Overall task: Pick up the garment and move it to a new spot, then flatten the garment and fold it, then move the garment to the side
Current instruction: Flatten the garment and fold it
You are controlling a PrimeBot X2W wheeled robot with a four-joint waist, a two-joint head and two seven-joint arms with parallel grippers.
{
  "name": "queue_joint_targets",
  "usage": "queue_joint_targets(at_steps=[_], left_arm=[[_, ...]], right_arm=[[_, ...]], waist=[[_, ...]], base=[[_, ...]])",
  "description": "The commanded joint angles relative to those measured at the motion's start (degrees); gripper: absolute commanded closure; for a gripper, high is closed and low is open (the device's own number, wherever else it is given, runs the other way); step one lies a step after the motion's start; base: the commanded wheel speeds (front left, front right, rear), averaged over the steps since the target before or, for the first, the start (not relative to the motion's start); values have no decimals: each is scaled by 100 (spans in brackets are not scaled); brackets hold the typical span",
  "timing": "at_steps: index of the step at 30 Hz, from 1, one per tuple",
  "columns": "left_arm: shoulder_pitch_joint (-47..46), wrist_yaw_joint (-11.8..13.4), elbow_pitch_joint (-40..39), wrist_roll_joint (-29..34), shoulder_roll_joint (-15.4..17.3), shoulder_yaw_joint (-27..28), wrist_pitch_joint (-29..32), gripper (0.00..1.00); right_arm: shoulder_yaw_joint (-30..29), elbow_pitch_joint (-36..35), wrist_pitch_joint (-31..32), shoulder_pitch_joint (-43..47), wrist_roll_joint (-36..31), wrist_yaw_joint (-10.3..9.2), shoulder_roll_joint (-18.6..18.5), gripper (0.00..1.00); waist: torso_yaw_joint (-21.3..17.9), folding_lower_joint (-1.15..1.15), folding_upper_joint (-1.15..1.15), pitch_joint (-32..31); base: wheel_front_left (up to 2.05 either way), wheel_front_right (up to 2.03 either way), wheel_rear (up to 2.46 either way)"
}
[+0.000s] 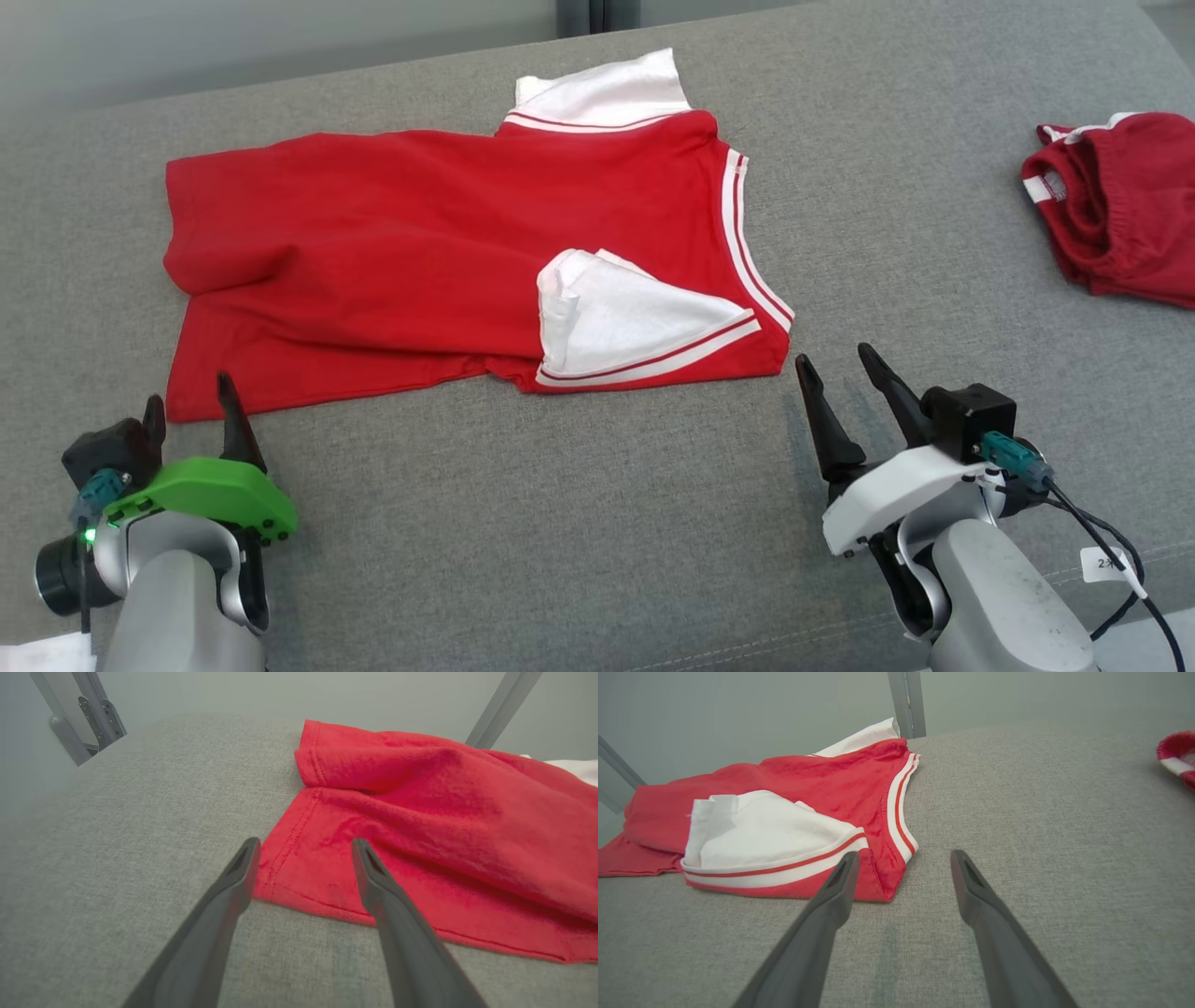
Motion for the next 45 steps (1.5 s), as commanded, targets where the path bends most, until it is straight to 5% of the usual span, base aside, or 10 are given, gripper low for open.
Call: queue_joint_targets(at_steps=[1,18,19,20,21,35,37,45], left_arm=[[78,11,-6,-13,-24,27,-18,0],[56,219,479,2,-10,705,-19,0],[68,207,530,-8,-21,729,-19,20],[95,177,566,17,-27,724,-19,67],[129,143,593,39,-36,718,-18,100],[396,-121,208,188,-124,869,-18,100],[364,-167,99,232,-132,873,-18,2],[48,-196,176,290,-148,913,-19,0]], right_arm=[[1,16,-17,91,6,-5,-40,0],[-15,-167,-17,51,-66,-5,-141,0],[-25,-173,-17,55,-69,-5,-141,0],[-36,-169,-17,64,-68,-5,-146,0],[-40,-153,-17,76,-68,-5,-149,0],[-48,-104,-17,129,-48,-5,-87,0],[-20,-118,-17,91,-63,-5,-84,0],[-4,-104,-17,-10,-55,-5,-142,0]], waist=[[31,0,0,-44],[-293,0,0,41],[-291,0,0,33],[-283,0,0,15],[-272,0,0,-12],[51,0,0,-150],[34,0,0,-106],[-208,0,0,78]], base=[[0,0,0],[0,0,0],[0,0,0],[0,0,0],[0,0,0],[0,0,0],[0,0,0],[0,0,0]])
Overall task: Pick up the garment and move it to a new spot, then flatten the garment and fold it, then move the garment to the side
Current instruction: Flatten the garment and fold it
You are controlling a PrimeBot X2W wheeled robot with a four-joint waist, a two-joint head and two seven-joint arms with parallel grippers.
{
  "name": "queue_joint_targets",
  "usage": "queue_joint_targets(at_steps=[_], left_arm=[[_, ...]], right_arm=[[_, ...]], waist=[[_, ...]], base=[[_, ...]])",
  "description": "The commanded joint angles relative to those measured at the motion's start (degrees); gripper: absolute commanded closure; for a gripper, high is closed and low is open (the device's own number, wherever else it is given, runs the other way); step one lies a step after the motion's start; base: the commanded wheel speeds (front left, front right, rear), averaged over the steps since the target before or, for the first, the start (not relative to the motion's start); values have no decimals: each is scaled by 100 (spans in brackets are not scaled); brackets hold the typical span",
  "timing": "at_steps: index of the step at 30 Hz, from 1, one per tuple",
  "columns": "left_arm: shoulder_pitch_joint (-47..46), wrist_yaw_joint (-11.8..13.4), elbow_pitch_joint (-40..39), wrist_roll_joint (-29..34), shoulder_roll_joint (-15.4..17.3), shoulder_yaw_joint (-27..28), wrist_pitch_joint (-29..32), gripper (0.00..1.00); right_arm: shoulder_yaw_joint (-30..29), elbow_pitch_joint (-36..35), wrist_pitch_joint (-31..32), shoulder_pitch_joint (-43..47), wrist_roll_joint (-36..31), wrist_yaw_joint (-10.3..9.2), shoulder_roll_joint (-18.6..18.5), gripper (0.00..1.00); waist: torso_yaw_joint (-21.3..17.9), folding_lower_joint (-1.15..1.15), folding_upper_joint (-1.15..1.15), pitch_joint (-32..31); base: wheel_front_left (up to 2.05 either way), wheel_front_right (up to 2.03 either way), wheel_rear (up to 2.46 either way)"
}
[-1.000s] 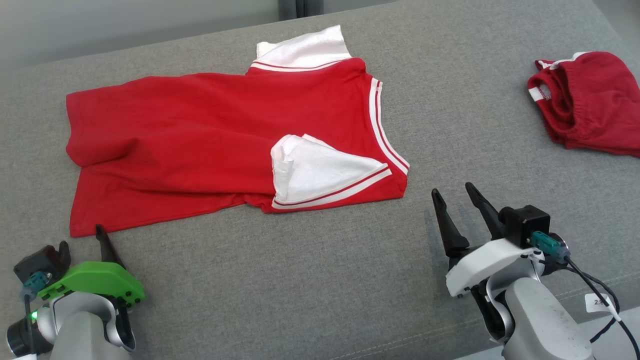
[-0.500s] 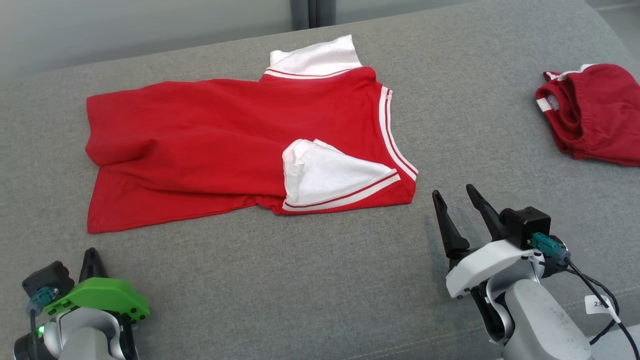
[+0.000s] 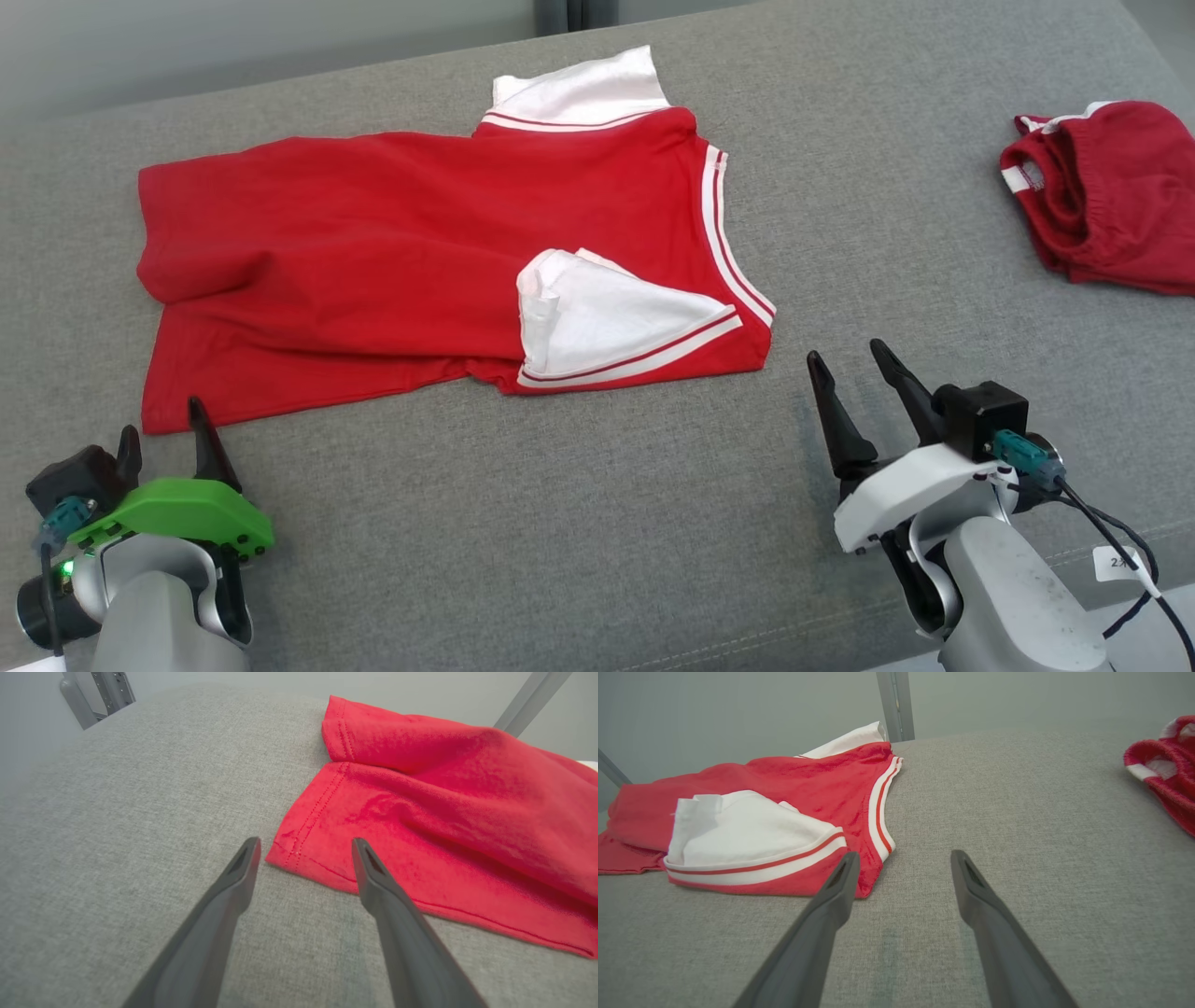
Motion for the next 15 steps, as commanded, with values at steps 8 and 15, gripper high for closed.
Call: queue_joint_targets(at_steps=[8,15], left_arm=[[-262,218,361,-27,102,335,-18,58],[-145,101,261,27,62,373,-9,100]], right_arm=[[-31,-47,-17,-102,-28,-5,-48,0],[-100,-23,-17,-44,-48,-5,-14,0]], waist=[[-251,0,0,196],[-93,0,0,127]], base=[[0,0,0],[0,0,0]])
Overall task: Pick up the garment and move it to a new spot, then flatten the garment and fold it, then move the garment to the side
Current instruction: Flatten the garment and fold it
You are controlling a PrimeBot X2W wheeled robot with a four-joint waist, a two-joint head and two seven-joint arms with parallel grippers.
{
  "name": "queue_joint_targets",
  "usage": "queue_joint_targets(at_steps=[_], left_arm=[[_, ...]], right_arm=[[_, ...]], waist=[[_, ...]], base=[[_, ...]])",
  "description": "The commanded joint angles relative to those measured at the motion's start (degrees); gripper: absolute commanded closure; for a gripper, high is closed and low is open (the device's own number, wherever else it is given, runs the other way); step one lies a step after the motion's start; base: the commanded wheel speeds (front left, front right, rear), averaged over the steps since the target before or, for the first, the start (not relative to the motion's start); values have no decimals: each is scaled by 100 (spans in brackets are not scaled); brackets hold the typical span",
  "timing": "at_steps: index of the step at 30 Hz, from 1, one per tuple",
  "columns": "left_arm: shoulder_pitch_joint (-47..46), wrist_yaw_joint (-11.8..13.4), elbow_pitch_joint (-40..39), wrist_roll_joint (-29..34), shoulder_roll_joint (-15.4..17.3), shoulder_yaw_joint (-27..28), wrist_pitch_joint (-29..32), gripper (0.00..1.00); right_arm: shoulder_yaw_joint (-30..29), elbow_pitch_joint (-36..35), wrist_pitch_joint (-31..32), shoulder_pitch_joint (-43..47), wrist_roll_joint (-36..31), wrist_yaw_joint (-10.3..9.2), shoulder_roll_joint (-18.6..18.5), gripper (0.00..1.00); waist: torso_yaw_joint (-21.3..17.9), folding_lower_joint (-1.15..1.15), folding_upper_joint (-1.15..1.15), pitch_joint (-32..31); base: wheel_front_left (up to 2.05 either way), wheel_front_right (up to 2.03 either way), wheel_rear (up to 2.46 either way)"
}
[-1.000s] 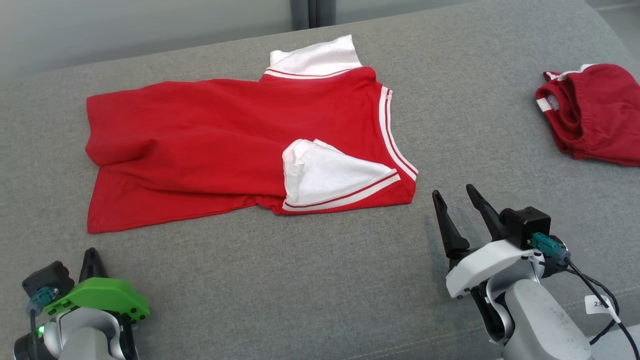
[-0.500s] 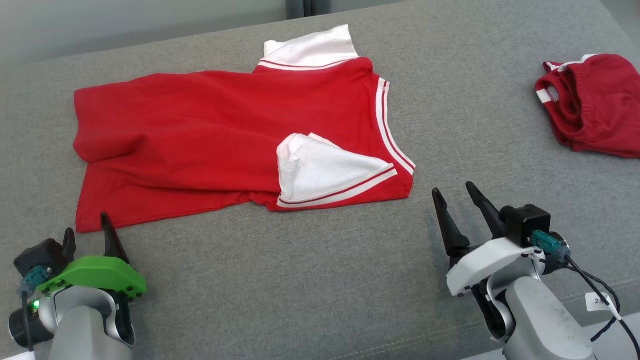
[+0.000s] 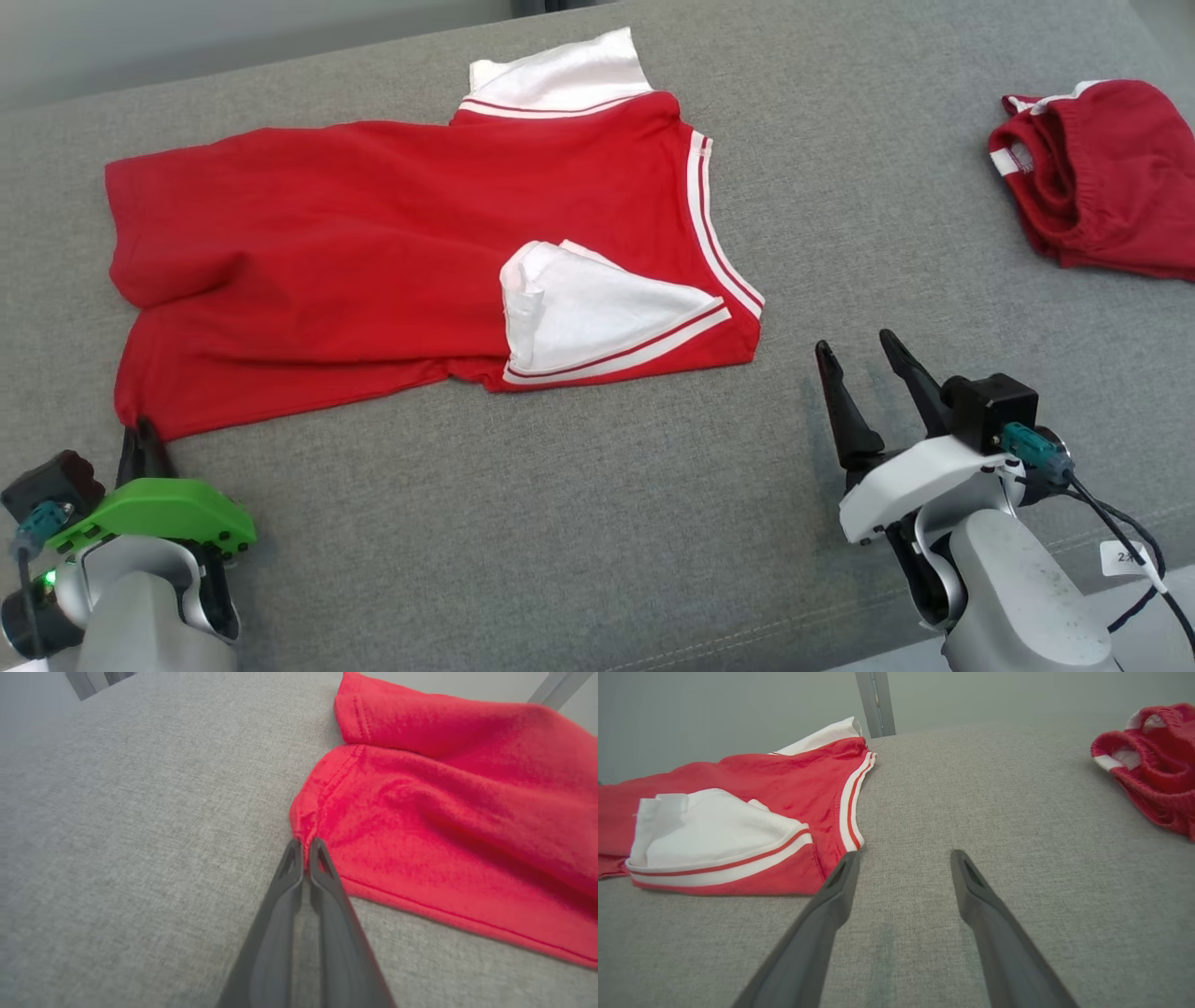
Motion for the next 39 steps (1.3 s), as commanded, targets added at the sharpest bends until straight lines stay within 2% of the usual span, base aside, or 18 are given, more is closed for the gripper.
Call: queue_joint_targets(at_steps=[1,9,17,18,19,26,32,39], left_arm=[[99,-27,-127,-89,21,94,0,100],[718,-169,-410,-303,-57,-173,-1,100],[1143,-10,-483,-967,-53,-954,-1,100],[1189,20,-534,-1036,-53,-1091,-1,57],[1237,60,-589,-1102,-50,-1235,-1,0],[1463,259,-994,-1418,-54,-2183,0,0],[1532,344,-1164,-1479,-57,-2811,0,0],[1619,434,-1260,-1546,-57,-3147,0,0]], right_arm=[[-5,21,-17,32,-28,-5,21,0],[-3,90,-17,221,48,-5,140,0],[190,174,-16,47,48,-5,157,0],[232,187,-17,0,33,-5,154,0],[286,224,-16,-53,34,-5,141,0],[777,573,-16,-642,78,-5,83,0],[1064,1294,-17,-1158,272,-5,98,0],[1114,2223,-17,-1624,564,-5,175,0]], waist=[[117,0,0,-110],[577,0,0,-499],[1040,0,0,-574],[1113,0,0,-577],[1189,0,0,-580],[1809,0,0,-548],[2368,0,0,-508],[2725,0,0,-416]], base=[[0,0,0],[0,0,0],[0,0,0],[0,0,0],[0,0,0],[0,0,0],[0,0,0],[0,0,0]])
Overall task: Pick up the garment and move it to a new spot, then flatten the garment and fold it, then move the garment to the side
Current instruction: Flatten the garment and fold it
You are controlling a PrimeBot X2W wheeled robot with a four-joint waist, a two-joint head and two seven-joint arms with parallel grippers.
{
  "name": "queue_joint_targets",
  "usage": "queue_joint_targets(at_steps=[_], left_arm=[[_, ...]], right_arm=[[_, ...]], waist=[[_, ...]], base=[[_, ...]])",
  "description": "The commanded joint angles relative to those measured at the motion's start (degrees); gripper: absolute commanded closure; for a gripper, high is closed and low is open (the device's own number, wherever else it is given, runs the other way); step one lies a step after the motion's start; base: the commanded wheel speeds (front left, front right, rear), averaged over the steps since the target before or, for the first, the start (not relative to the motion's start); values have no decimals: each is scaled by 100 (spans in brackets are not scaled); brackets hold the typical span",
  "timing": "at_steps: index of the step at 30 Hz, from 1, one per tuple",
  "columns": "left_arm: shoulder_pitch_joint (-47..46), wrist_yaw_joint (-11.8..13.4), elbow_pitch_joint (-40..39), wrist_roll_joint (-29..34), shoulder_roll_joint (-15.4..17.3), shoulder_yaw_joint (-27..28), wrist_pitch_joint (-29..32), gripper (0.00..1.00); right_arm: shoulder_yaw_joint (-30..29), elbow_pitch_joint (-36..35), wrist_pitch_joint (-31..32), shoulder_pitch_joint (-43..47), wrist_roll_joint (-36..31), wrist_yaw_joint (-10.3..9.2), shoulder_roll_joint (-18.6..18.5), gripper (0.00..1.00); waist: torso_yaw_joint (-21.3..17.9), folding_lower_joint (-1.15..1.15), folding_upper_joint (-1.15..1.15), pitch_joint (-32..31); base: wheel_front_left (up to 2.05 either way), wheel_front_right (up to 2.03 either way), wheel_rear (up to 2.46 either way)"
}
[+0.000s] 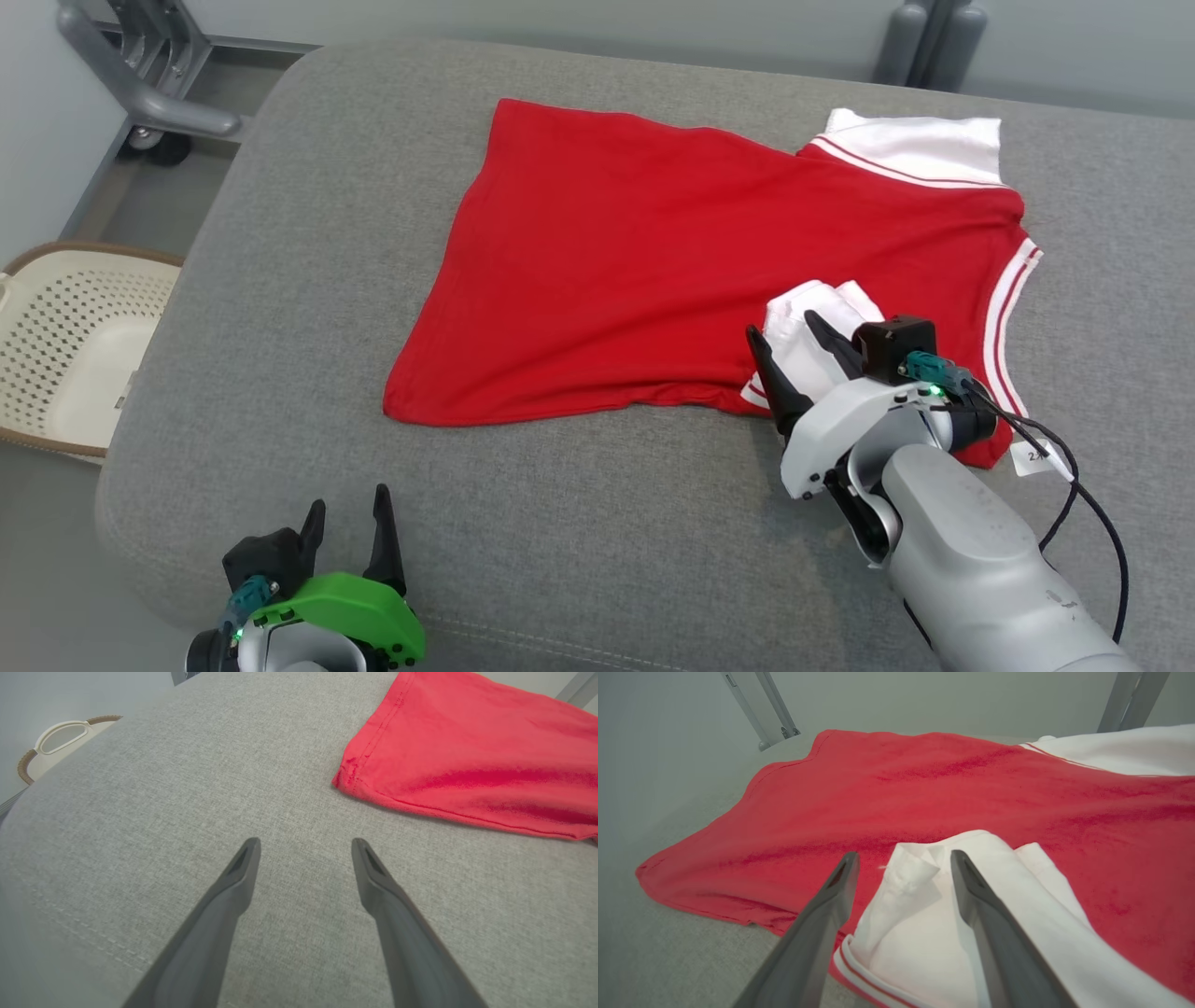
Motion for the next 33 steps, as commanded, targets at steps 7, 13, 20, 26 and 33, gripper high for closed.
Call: queue_joint_targets(at_steps=[7,13,20,26,33], left_arm=[[125,32,-121,-49,20,-77,-1,0],[165,-6,-153,34,20,40,-1,0],[239,-57,-210,130,24,148,-1,0],[204,-143,-150,292,25,295,-1,0],[109,-196,-60,371,25,402,-1,0]], right_arm=[[-81,534,-16,-294,-85,-5,24,91],[-210,359,-15,-8,-173,-5,56,100],[-152,-1271,-15,1129,-40,-5,-7,100],[-194,-2590,-16,2555,347,-6,-368,0],[-380,-3551,-16,3323,563,-5,-735,0]], waist=[[238,0,0,71],[-139,0,0,-50],[-874,0,0,-243],[-1541,0,0,-287],[-1885,0,0,-294]], base=[[0,0,0],[0,0,0],[0,0,0],[0,0,0],[0,0,0]])
